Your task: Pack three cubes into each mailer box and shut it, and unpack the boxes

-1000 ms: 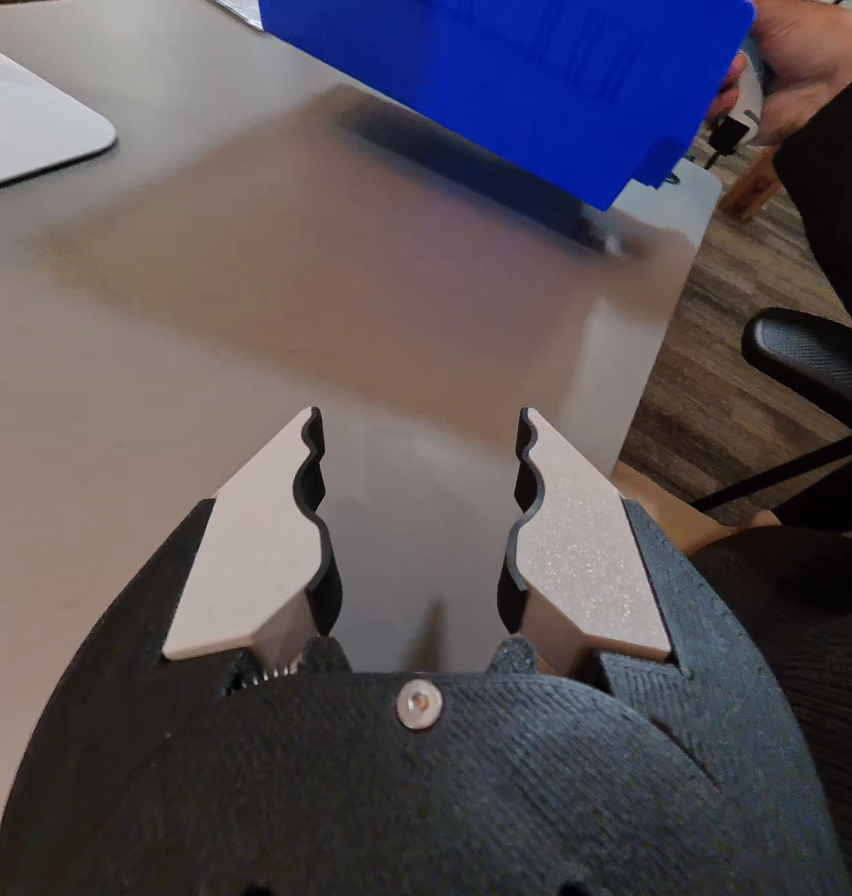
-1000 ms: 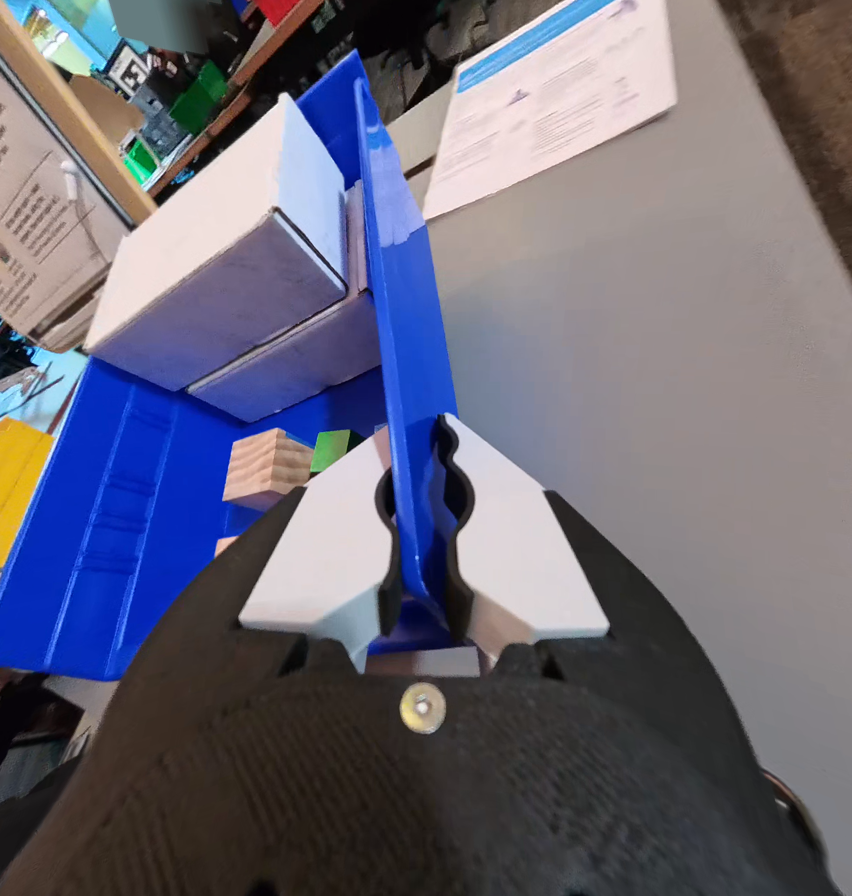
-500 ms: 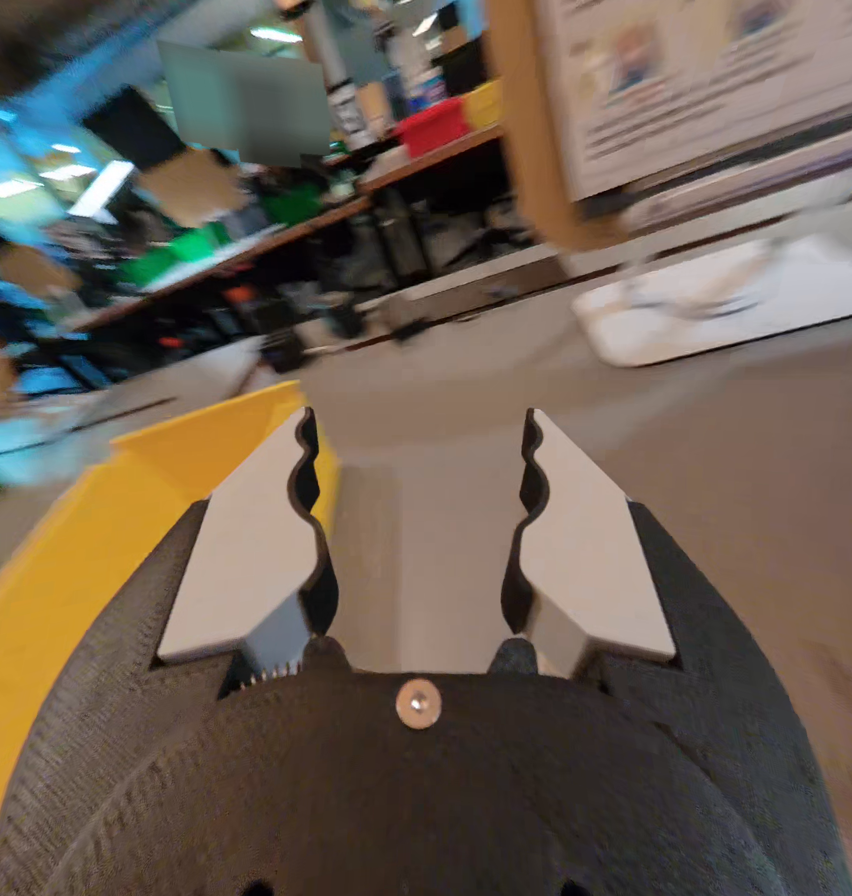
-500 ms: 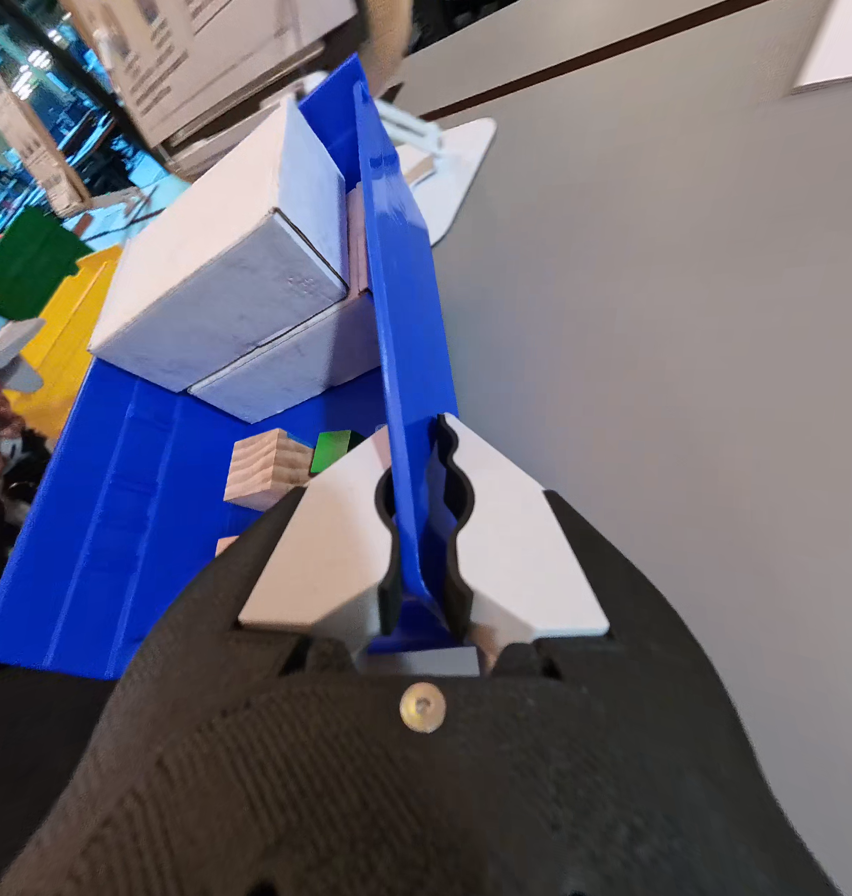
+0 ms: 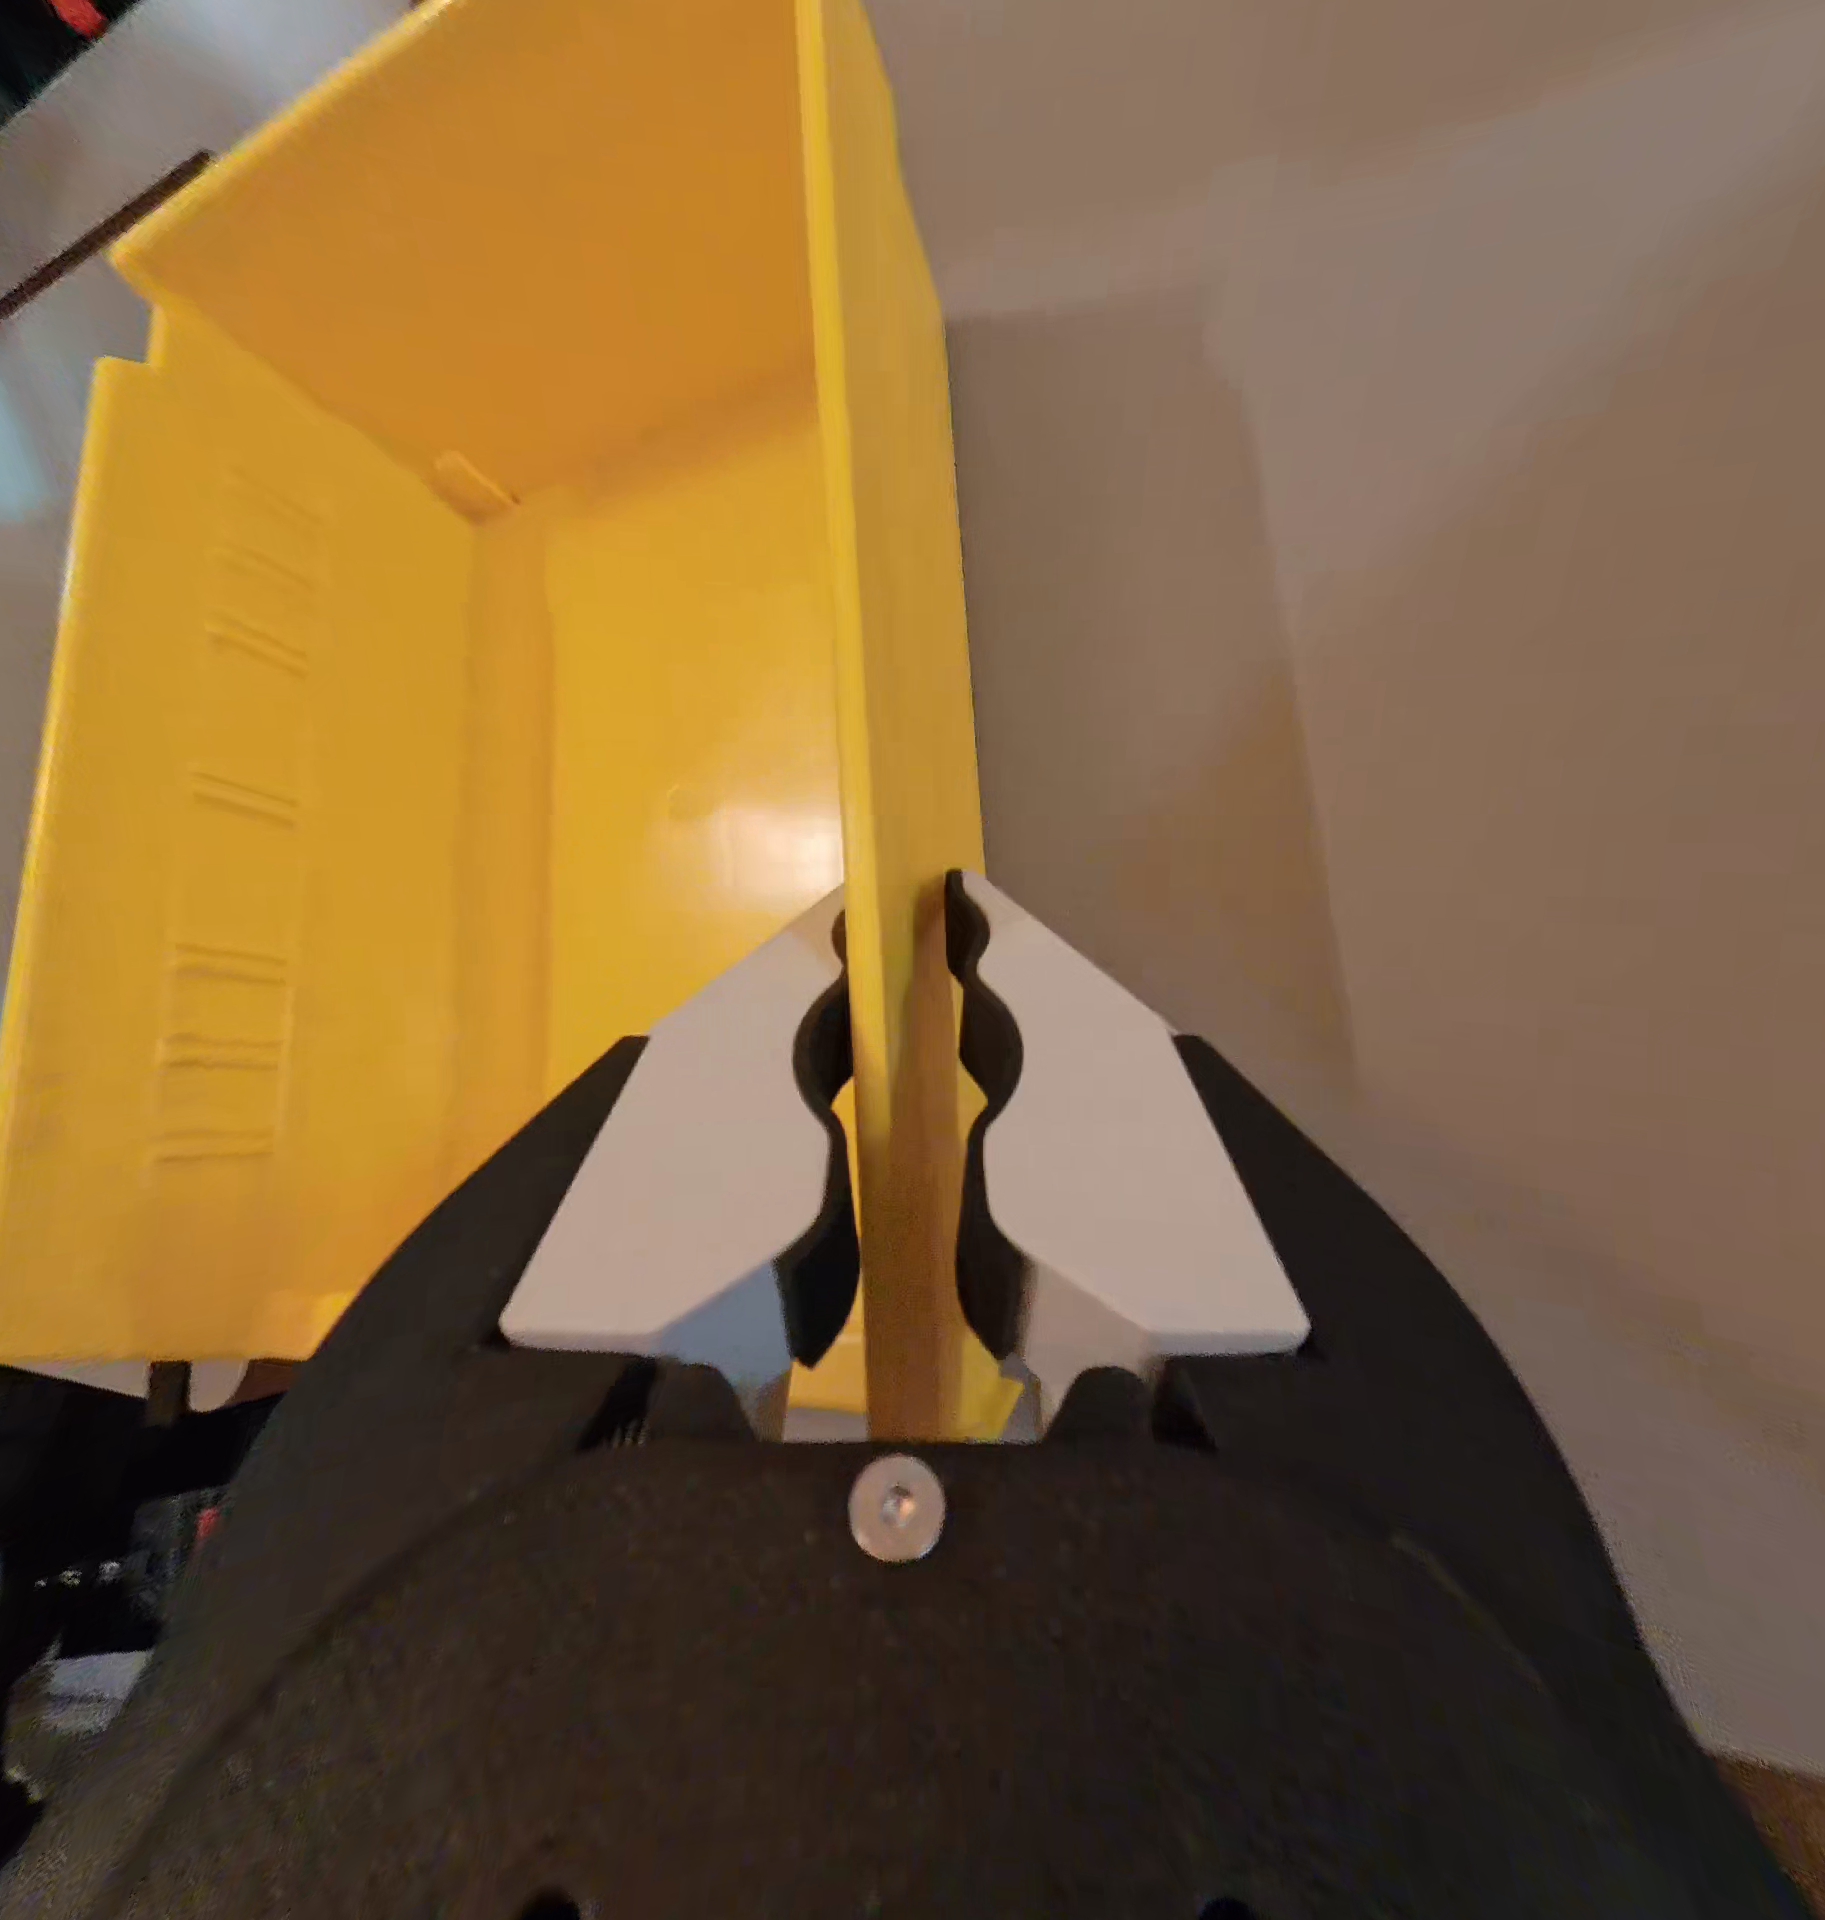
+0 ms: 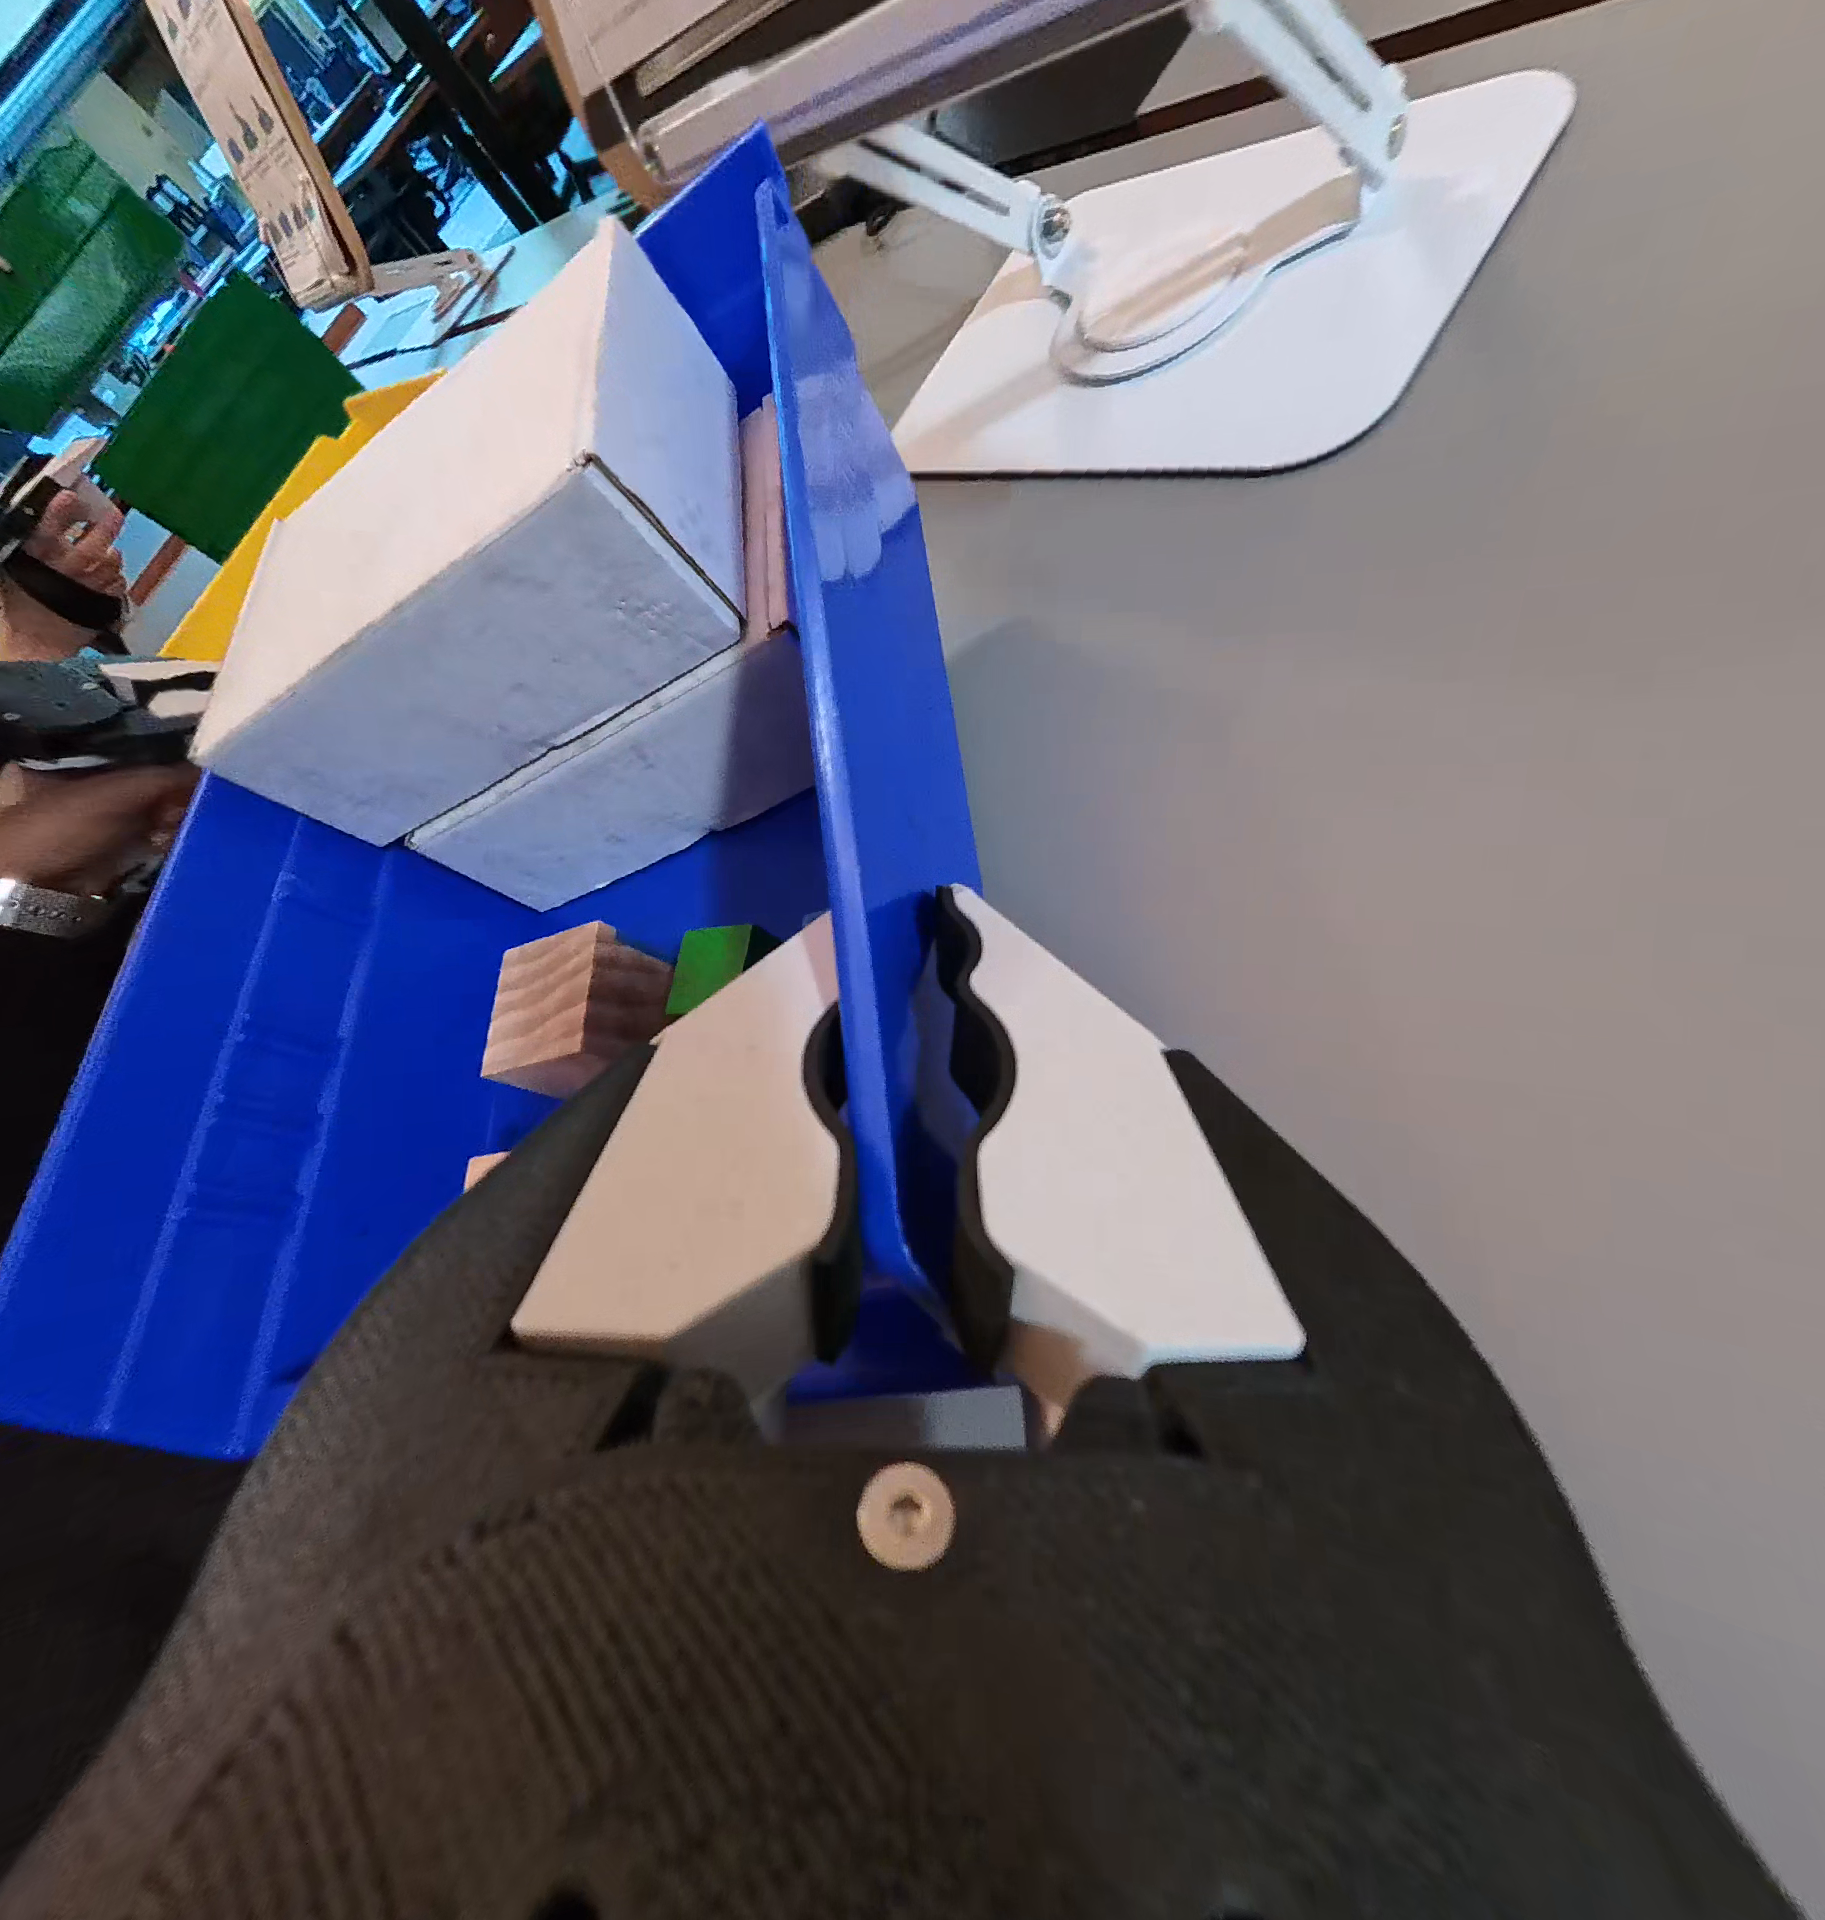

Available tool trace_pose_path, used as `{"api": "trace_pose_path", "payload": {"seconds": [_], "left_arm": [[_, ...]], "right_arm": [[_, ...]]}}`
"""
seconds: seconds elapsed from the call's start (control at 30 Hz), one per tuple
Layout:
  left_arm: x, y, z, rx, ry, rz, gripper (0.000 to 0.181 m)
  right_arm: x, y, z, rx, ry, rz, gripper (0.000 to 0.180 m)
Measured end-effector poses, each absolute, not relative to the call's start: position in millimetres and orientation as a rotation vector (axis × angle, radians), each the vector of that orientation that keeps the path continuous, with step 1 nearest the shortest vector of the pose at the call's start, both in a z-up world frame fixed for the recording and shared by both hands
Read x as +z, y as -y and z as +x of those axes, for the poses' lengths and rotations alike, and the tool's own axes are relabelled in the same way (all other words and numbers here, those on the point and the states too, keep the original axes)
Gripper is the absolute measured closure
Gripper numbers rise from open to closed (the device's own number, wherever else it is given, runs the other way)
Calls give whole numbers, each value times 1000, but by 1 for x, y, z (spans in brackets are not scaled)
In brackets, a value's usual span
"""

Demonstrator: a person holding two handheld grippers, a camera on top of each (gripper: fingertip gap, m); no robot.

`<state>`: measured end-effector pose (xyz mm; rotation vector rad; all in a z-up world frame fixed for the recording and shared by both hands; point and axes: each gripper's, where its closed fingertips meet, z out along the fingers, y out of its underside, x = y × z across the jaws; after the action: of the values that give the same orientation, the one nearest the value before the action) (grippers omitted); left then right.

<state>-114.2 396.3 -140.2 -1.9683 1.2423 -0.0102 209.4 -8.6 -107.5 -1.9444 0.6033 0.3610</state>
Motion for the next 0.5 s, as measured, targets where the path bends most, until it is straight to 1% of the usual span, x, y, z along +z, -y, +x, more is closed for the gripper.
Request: {"api": "trace_pose_path", "payload": {"seconds": [0.13,0.3,0.5], "left_arm": [[-130,-396,-110,-146,-1246,-1974,176],[-83,-405,-116,-205,-1149,-1869,175],[-29,-405,-142,-205,-1074,-1810,176]], "right_arm": [[-110,-18,189,381,-586,-1935,172],[-115,-75,162,379,-534,-1926,172],[-117,-176,127,312,-476,-1966,173]]}}
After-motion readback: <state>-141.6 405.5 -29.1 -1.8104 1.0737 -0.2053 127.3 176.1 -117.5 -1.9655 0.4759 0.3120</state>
